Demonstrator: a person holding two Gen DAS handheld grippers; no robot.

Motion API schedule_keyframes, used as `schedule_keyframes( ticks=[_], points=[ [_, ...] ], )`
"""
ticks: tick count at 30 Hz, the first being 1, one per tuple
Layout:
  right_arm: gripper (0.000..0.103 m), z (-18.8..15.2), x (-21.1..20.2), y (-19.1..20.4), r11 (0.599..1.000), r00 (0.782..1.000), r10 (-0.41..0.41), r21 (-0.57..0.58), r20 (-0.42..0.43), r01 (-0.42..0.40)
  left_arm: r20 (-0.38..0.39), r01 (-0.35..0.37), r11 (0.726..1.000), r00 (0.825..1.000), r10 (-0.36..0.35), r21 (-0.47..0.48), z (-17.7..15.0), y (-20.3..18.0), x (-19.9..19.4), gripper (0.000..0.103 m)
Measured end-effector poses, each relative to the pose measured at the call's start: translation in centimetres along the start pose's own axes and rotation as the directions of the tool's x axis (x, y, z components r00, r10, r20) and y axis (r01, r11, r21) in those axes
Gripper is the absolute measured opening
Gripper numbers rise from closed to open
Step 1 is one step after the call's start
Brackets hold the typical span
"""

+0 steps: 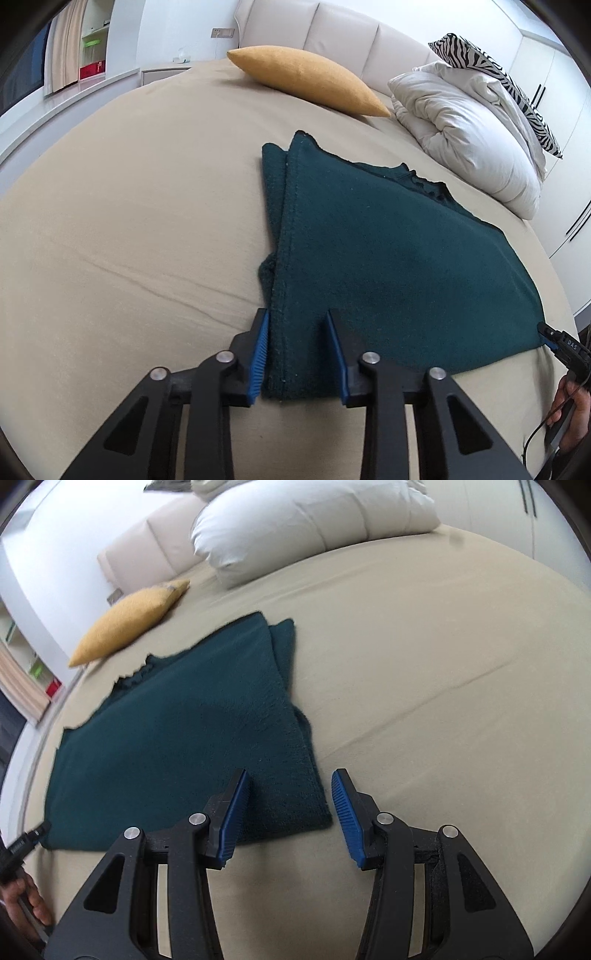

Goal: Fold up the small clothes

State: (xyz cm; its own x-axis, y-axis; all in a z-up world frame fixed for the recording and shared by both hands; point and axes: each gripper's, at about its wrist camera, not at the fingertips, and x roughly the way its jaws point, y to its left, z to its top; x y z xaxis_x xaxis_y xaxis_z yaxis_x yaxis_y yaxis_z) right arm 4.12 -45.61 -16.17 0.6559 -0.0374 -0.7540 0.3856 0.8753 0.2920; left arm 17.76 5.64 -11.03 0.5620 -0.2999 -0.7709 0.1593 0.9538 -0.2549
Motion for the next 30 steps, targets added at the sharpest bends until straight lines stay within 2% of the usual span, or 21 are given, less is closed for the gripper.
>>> schedule_keyframes(
  ticks=[2, 4, 7, 13, 20, 22, 23, 25, 26, 27, 28, 30],
  points=[
    [0.036, 0.1, 0.2, 0.1, 1.0, 1.0, 0.0, -0.004, 0.002, 0.0, 0.0, -0.007, 1.0, 1.0, 0.007, 0.002, -0.1, 0.2, 0.0, 0.016],
    [0.022, 0.2, 0.2, 0.4, 1.0, 1.0, -0.017, -0.024, 0.004, 0.017, 0.0, -0.012, 1.0, 1.0, 0.012, 0.008, -0.2, 0.3, 0.1, 0.011],
    [0.011, 0.2, 0.0, 0.3, 0.999, 1.0, -0.028, -0.042, 0.008, 0.029, 0.008, -0.02, 1.0, 1.0, 0.02, 0.019, -0.3, 0.1, -0.1, 0.009],
    [0.009, -0.2, -1.6, 0.5, 0.999, 0.999, -0.023, -0.047, 0.033, 0.025, 0.015, -0.025, 0.999, 1.0, 0.025, 0.046, -0.8, -0.1, -0.8, 0.008],
    [0.009, -1.4, 0.1, -1.1, 1.0, 1.0, 0.009, -0.005, -0.014, -0.009, -0.01, -0.002, 1.0, 1.0, 0.002, 0.0, -1.3, 1.1, 0.0, 0.009],
    [0.012, -1.3, 0.3, -1.4, 1.0, 0.999, 0.028, 0.009, -0.024, -0.028, -0.015, 0.018, 1.0, 1.0, -0.018, -0.015, -1.2, 1.4, 0.0, 0.01],
    [0.014, -1.2, 0.1, -1.5, 0.999, 0.999, 0.036, 0.014, -0.018, -0.036, -0.016, 0.025, 1.0, 1.0, -0.026, -0.018, -1.2, 1.6, -0.1, 0.014],
    [0.031, -1.3, -0.5, -1.7, 0.999, 1.0, 0.025, 0.026, -0.007, -0.025, -0.019, 0.027, 0.999, 0.999, -0.027, -0.026, -1.2, 1.8, -0.6, 0.019],
    [0.039, -1.4, -0.9, -1.9, 0.999, 1.0, 0.014, 0.044, 0.006, -0.014, -0.013, 0.016, 0.999, 1.0, -0.016, -0.029, -1.2, 1.8, -1.1, 0.027],
    [0.054, -1.6, -1.5, -2.3, 0.997, 0.999, 0.012, 0.072, 0.032, -0.015, -0.008, 0.003, 1.0, 1.0, -0.004, -0.029, -1.3, 1.8, -1.5, 0.03],
    [0.059, -1.8, -2.0, -2.6, 0.995, 0.998, 0.01, 0.095, 0.057, -0.016, 0.006, -0.015, 0.999, 1.0, 0.015, -0.028, -1.2, 1.8, -2.2, 0.035],
    [0.059, -2.1, -3.3, -3.1, 0.99, 0.992, -0.011, 0.14, 0.125, -0.007, 0.04, -0.037, 0.999, 0.998, 0.038, -0.019, -1.0, 1.5, -3.2, 0.036]
  ],
)
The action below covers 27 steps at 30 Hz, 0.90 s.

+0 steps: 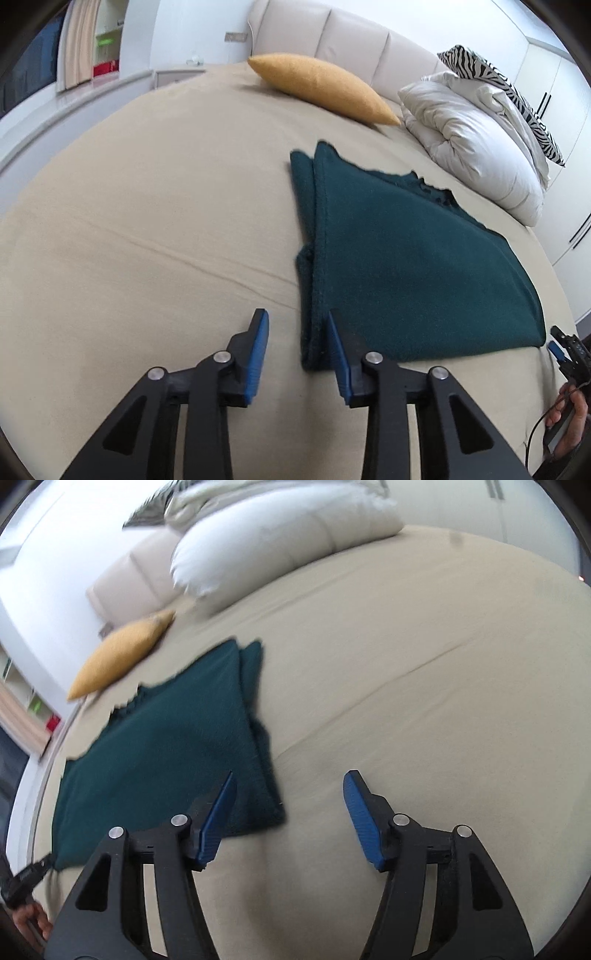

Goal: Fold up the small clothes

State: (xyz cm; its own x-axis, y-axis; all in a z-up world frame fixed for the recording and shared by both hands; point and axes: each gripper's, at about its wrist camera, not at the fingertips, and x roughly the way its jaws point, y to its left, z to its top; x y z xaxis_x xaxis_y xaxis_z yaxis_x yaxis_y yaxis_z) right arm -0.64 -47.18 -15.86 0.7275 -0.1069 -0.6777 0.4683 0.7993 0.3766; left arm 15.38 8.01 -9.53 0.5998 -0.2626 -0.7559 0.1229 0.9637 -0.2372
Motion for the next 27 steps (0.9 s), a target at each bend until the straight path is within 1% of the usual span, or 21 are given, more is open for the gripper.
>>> schedule_keyframes(
  ticks=[2, 3, 4, 5, 7, 9, 10, 11, 13, 15, 17, 18, 19, 20, 21, 22, 23, 24, 25, 26, 27],
  points=[
    [0.059, 0.0, -1.0, 0.0, 0.999, 0.999, 0.03, 0.028, 0.039, -0.031, 0.032, -0.011, 0.999, 0.999, 0.01, 0.039, 0.8, -1.1, -0.7, 0.041],
    [0.059, 0.2, -1.3, 0.3, 0.998, 0.997, 0.052, 0.026, 0.05, -0.053, 0.041, -0.019, 0.998, 0.999, 0.016, 0.058, 1.2, -1.6, -0.7, 0.043],
    [0.059, 0.4, -1.5, 0.9, 0.997, 0.995, 0.08, 0.015, 0.054, -0.081, 0.053, -0.033, 0.995, 0.998, 0.028, 0.09, 1.8, -2.7, -0.6, 0.048],
    [0.059, 1.0, -1.3, 2.0, 0.992, 0.991, 0.128, -0.003, 0.042, -0.128, 0.06, -0.039, 0.993, 0.998, 0.032, 0.116, 2.5, -3.6, -0.3, 0.05],
    [0.059, 2.0, -0.6, 3.8, 0.98, 0.981, 0.195, -0.029, 0.011, -0.195, 0.074, -0.034, 0.988, 0.997, 0.023, 0.154, 3.9, -5.2, 0.4, 0.05],
    [0.059, 3.7, 1.3, 6.8, 0.957, 0.959, 0.279, -0.065, -0.049, -0.282, 0.091, -0.046, 0.975, 0.995, 0.026, 0.217, 5.9, -7.4, 1.8, 0.052],
    [0.059, 4.3, 2.0, 7.9, 0.95, 0.952, 0.298, -0.071, -0.071, -0.303, 0.094, -0.054, 0.968, 0.995, 0.032, 0.243, 6.8, -8.4, 2.6, 0.055],
    [0.059, 5.1, 3.1, 9.4, 0.939, 0.94, 0.328, -0.08, -0.093, -0.336, 0.086, -0.058, 0.963, 0.996, 0.037, 0.263, 7.9, -9.3, 3.8, 0.055],
    [0.059, 6.4, 5.3, 11.9, 0.911, 0.91, 0.391, -0.084, -0.136, -0.404, 0.079, -0.059, 0.962, 0.996, 0.039, 0.265, 9.6, -10.2, 5.8, 0.055],
    [0.059, 7.6, 7.7, 14.0, 0.909, 0.903, 0.395, -0.074, -0.168, -0.411, 0.077, -0.069, 0.963, 0.996, 0.05, 0.262, 11.1, -10.6, 7.6, 0.055],
    [0.059, 8.7, 10.6, 15.7, 0.893, 0.88, 0.425, -0.056, -0.213, -0.446, 0.043, -0.039, 0.974, 0.999, 0.03, 0.225, 12.3, -10.1, 9.6, 0.055],
    [0.059, 9.0, 11.9, 16.1, 0.895, 0.877, 0.424, -0.04, -0.227, -0.444, 0.028, -0.041, 0.977, 0.999, 0.036, 0.209, 12.4, -9.8, 10.3, 0.055],
    [0.059, 9.2, 13.0, 16.3, 0.897, 0.874, 0.423, -0.025, -0.239, -0.441, 0.008, -0.053, 0.981, 0.999, 0.053, 0.187, 12.4, -9.1, 11.4, 0.055],
    [0.059, 9.4, 14.5, 16.2, 0.901, 0.871, 0.419, 0.001, -0.254, -0.433, -0.01, -0.052, 0.984, 0.998, 0.054, 0.172, 12.2, -8.5, 12.1, 0.055],
    [0.059, 9.8, 16.2, 15.5, 0.913, 0.879, 0.402, 0.036, -0.258, -0.407, -0.034, -0.036, 0.988, 0.999, 0.042, 0.152, 11.9, -7.6, 12.9, 0.055],
    [0.054, 9.8, 17.1, 15.0, 0.92, 0.885, 0.388, 0.058, -0.257, -0.387, -0.042, -0.011, 0.991, 0.999, 0.016, 0.133, 11.5, -6.7, 13.3, 0.055],
    [0.047, 10.3, 18.3, 13.5, 0.925, 0.891, 0.381, 0.108, -0.249, -0.365, -0.029, 0.033, 0.993, 0.999, -0.03, 0.111, 11.3, -5.8, 13.3, 0.055],
    [0.036, 10.8, 19.1, 11.5, 0.906, 0.882, 0.416, 0.185, -0.221, -0.38, -0.025, 0.054, 0.994, 0.998, -0.051, 0.095, 11.3, -5.3, 13.2, 0.054],
    [0.034, 11.3, 19.4, 10.3, 0.894, 0.881, 0.429, 0.233, -0.198, -0.383, -0.024, 0.069, 0.995, 0.997, -0.067, 0.073, 11.4, -4.9, 13.1, 0.051],
    [0.033, 11.9, 19.5, 8.6, 0.882, 0.888, 0.431, 0.283, -0.158, -0.378, -0.02, 0.082, 0.996, 0.997, -0.081, 0.042, 11.5, -4.3, 13.1, 0.048],
    [0.033, 12.3, 19.4, 7.5, 0.875, 0.896, 0.427, 0.308, -0.124, -0.374, -0.017, 0.089, 0.996, 0.996, -0.089, 0.024, 11.5, -4.0, 13.0, 0.046]
  ],
)
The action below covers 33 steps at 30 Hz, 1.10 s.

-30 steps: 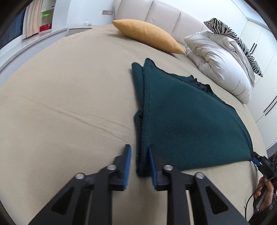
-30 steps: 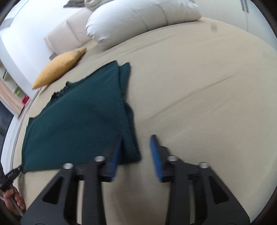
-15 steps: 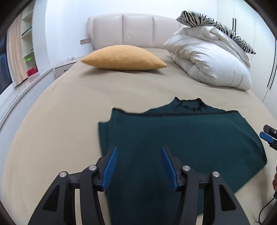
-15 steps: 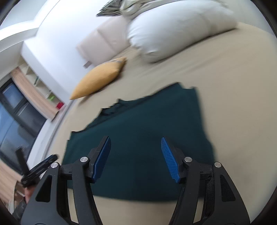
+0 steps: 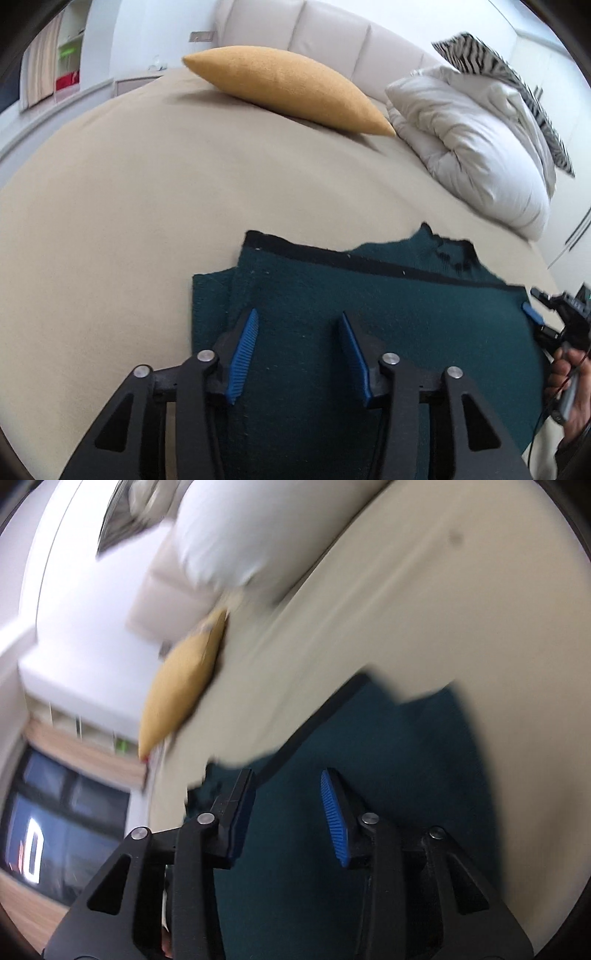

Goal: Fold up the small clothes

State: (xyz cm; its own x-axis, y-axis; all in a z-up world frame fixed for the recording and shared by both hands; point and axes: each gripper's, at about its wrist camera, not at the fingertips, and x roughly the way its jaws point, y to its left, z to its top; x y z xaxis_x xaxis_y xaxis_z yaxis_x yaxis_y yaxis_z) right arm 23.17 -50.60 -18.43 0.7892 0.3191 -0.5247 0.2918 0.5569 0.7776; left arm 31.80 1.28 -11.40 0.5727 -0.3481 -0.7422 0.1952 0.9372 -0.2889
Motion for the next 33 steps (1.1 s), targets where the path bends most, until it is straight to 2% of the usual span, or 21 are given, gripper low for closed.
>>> schedule_keyframes(
  ticks=[3, 5, 6, 7, 8, 10, 13, 16, 18, 20, 22, 25, 27, 28, 29, 30, 31, 33],
  points=[
    [0.037, 1.0, -1.4, -1.3, 0.997, 0.995, -0.076, 0.004, 0.063, 0.076, 0.018, 0.044, 0.998, 0.999, -0.043, -0.051, -0.4, 0.9, -0.7, 0.044],
    [0.038, 1.0, -2.6, -1.7, 0.997, 0.994, -0.069, 0.026, 0.08, 0.067, 0.035, 0.069, 0.992, 0.997, -0.065, -0.109, -0.5, 1.5, -2.0, 0.046],
    [0.047, 0.7, -3.7, -1.5, 0.994, 0.989, -0.105, 0.033, 0.105, 0.103, 0.053, 0.056, 0.99, 0.997, -0.049, -0.133, -0.6, 1.8, -3.0, 0.052],
    [0.052, 0.2, -4.6, -1.2, 0.992, 0.984, -0.126, 0.029, 0.126, 0.123, 0.073, 0.027, 0.989, 0.997, -0.016, -0.148, -0.9, 2.1, -4.2, 0.067],
    [0.055, -0.5, -5.8, -0.5, 0.994, 0.981, -0.108, 0.01, 0.159, 0.108, 0.091, 0.008, 0.987, 0.996, 0.006, -0.158, -1.3, 2.4, -5.3, 0.072],
    [0.059, -1.3, -6.9, 0.2, 0.997, 0.986, -0.067, -0.02, 0.15, 0.07, 0.108, 0.024, 0.985, 0.994, -0.006, -0.169, -2.0, 3.0, -6.8, 0.075],
    [0.059, -3.2, -6.6, 2.9, 0.995, 0.997, 0.0, -0.097, 0.072, 0.007, 0.041, 0.07, 0.974, 0.997, -0.062, -0.214, -3.4, 4.2, -7.1, 0.075],
    [0.059, -5.7, -4.2, 6.0, 0.984, 0.996, 0.07, -0.162, -0.049, -0.077, -0.039, 0.137, 0.957, 0.988, -0.152, -0.254, -5.0, 4.8, -6.1, 0.075],
    [0.059, -8.0, -3.9, 7.3, 0.972, 0.984, 0.124, -0.185, -0.131, -0.147, -0.046, 0.146, 0.959, 0.986, -0.161, -0.242, -5.5, 4.6, -6.0, 0.075],
    [0.059, -9.6, -2.4, 8.8, 0.963, 0.969, 0.158, -0.188, -0.191, -0.194, -0.054, 0.167, 0.948, 0.981, -0.188, -0.271, -5.6, 4.9, -6.0, 0.075],
    [0.059, -11.4, -0.9, 10.0, 0.957, 0.948, 0.191, -0.167, -0.254, -0.238, -0.082, 0.204, 0.93, 0.967, -0.239, -0.307, -5.5, 5.1, -5.7, 0.074],
    [0.059, -13.4, 0.5, 11.2, 0.948, 0.925, 0.224, -0.153, -0.307, -0.28, -0.151, 0.231, 0.925, 0.947, -0.285, -0.301, -5.4, 4.4, -4.4, 0.073],
    [0.059, -14.4, 1.6, 11.9, 0.943, 0.911, 0.25, -0.131, -0.328, -0.306, -0.161, 0.23, 0.919, 0.943, -0.292, -0.32, -5.0, 4.4, -4.2, 0.069],
    [0.059, -15.1, 1.8, 12.1, 0.943, 0.908, 0.255, -0.124, -0.332, -0.31, -0.154, 0.246, 0.896, 0.934, -0.321, -0.37, -4.8, 5.0, -4.0, 0.057],
    [0.059, -15.6, 2.2, 12.4, 0.943, 0.905, 0.259, -0.114, -0.338, -0.313, -0.147, 0.276, 0.864, 0.919, -0.365, -0.421, -4.8, 5.7, -3.6, 0.035],
    [0.059, -16.0, 2.6, 12.7, 0.942, 0.9, 0.263, -0.108, -0.347, -0.317, -0.148, 0.295, 0.84, 0.905, -0.399, -0.456, -5.0, 6.3, -3.2, 0.023],
    [0.059, -16.4, 2.9, 13.0, 0.941, 0.895, 0.267, -0.105, -0.359, -0.323, -0.154, 0.305, 0.817, 0.892, -0.426, -0.49, -5.4, 7.0, -2.6, 0.019],
    [0.059, -17.1, 3.8, 14.0, 0.94, 0.888, 0.253, -0.12, -0.383, -0.32, -0.141, 0.329, 0.812, 0.886, -0.443, -0.482, -5.7, 7.2, -2.6, 0.018]
  ],
)
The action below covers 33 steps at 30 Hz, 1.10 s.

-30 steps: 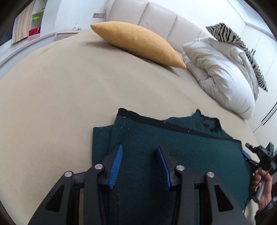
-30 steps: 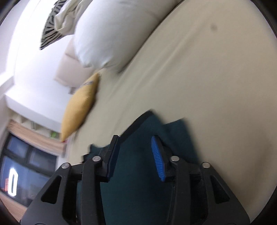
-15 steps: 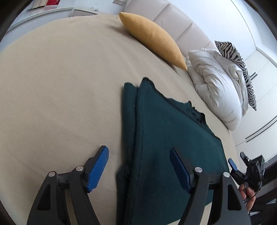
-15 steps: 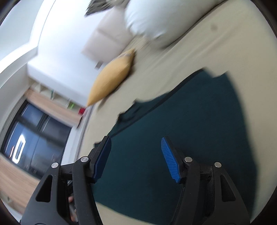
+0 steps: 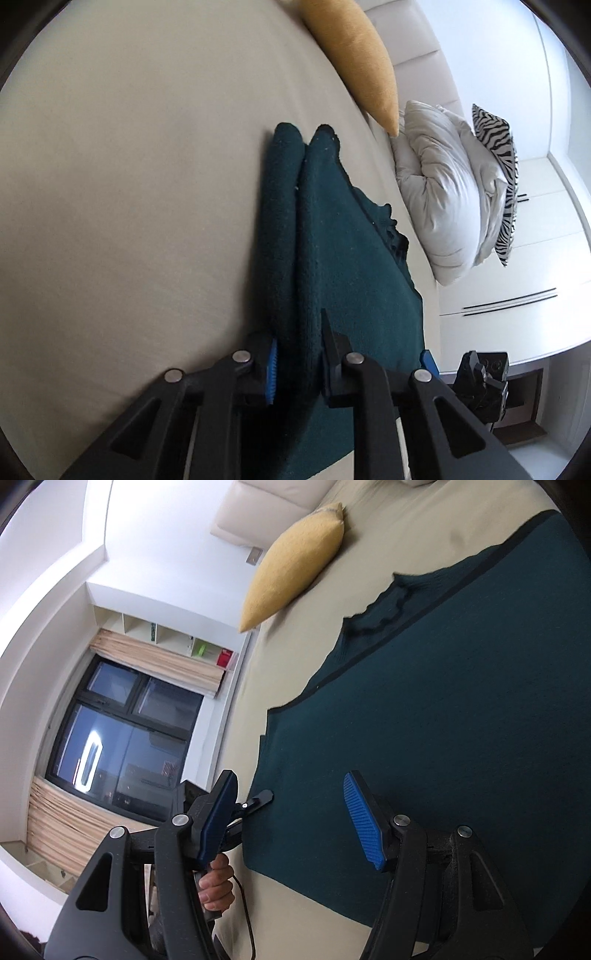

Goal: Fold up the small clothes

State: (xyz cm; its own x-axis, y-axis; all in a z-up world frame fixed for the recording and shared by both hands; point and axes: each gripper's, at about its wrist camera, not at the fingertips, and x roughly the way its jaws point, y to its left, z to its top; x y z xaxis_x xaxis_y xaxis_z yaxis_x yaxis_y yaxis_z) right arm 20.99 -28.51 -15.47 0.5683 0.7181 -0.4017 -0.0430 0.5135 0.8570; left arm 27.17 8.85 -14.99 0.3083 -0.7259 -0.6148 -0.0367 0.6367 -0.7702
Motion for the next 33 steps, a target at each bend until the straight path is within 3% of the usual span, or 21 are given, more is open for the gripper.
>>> schedule_keyframes(
  ticks=[6, 8, 10, 12, 18, 24, 27, 28, 29, 31, 33],
  points=[
    [0.059, -0.4, 3.0, 0.5, 1.0, 0.998, -0.001, 0.001, -0.056, 0.001, 0.015, 0.019, 1.0, 1.0, -0.019, 0.012, -0.3, -0.2, -0.4, 0.016],
    [0.059, -0.4, 4.5, -0.2, 1.0, 0.996, -0.026, 0.015, -0.081, 0.027, 0.022, -0.001, 1.0, 1.0, 0.0, 0.031, -0.4, -0.7, -0.6, 0.016],
    [0.052, -0.5, 5.9, -1.3, 0.996, 0.991, -0.085, 0.016, -0.106, 0.087, 0.035, -0.05, 0.995, 0.998, 0.047, 0.083, -0.5, -2.0, -0.9, 0.016],
    [0.051, -0.7, 6.0, -2.0, 0.997, 0.992, -0.079, 0.011, -0.093, 0.08, 0.046, -0.082, 0.987, 0.996, 0.077, 0.137, -0.7, -3.7, -1.3, 0.016],
    [0.053, -0.3, 3.0, -3.0, 0.999, 0.998, -0.021, 0.039, -0.053, 0.023, 0.068, -0.143, 0.941, 0.989, 0.128, 0.306, -1.8, -12.1, -0.7, 0.015],
    [0.062, 0.9, -4.3, -6.7, 0.99, 0.996, 0.018, 0.137, 0.09, -0.03, 0.027, -0.126, 0.884, 0.991, 0.127, 0.451, -5.5, -20.9, 6.3, 0.016],
    [0.063, 1.4, -7.6, -9.1, 0.982, 0.988, 0.008, 0.186, 0.152, -0.036, -0.029, -0.11, 0.879, 0.99, 0.139, 0.463, -7.4, -22.0, 12.2, 0.025],
    [0.063, 1.5, -8.4, -10.0, 0.977, 0.986, 0.021, 0.208, 0.164, -0.055, -0.057, -0.142, 0.88, 0.981, 0.188, 0.454, -8.2, -21.7, 14.3, 0.034],
    [0.063, 1.5, -8.8, -10.6, 0.973, 0.986, 0.03, 0.221, 0.167, -0.067, -0.078, -0.155, 0.884, 0.975, 0.21, 0.442, -8.8, -21.5, 15.3, 0.037],
    [0.063, 1.3, -9.4, -11.2, 0.97, 0.986, 0.054, 0.225, 0.16, -0.089, -0.094, -0.109, 0.893, 0.982, 0.166, 0.436, -9.9, -21.8, 15.2, 0.047],
    [0.063, 1.3, -9.5, -11.4, 0.973, 0.988, 0.057, 0.213, 0.145, -0.088, -0.114, -0.026, 0.903, 0.99, 0.083, 0.429, -10.5, -22.5, 13.6, 0.05]
  ],
)
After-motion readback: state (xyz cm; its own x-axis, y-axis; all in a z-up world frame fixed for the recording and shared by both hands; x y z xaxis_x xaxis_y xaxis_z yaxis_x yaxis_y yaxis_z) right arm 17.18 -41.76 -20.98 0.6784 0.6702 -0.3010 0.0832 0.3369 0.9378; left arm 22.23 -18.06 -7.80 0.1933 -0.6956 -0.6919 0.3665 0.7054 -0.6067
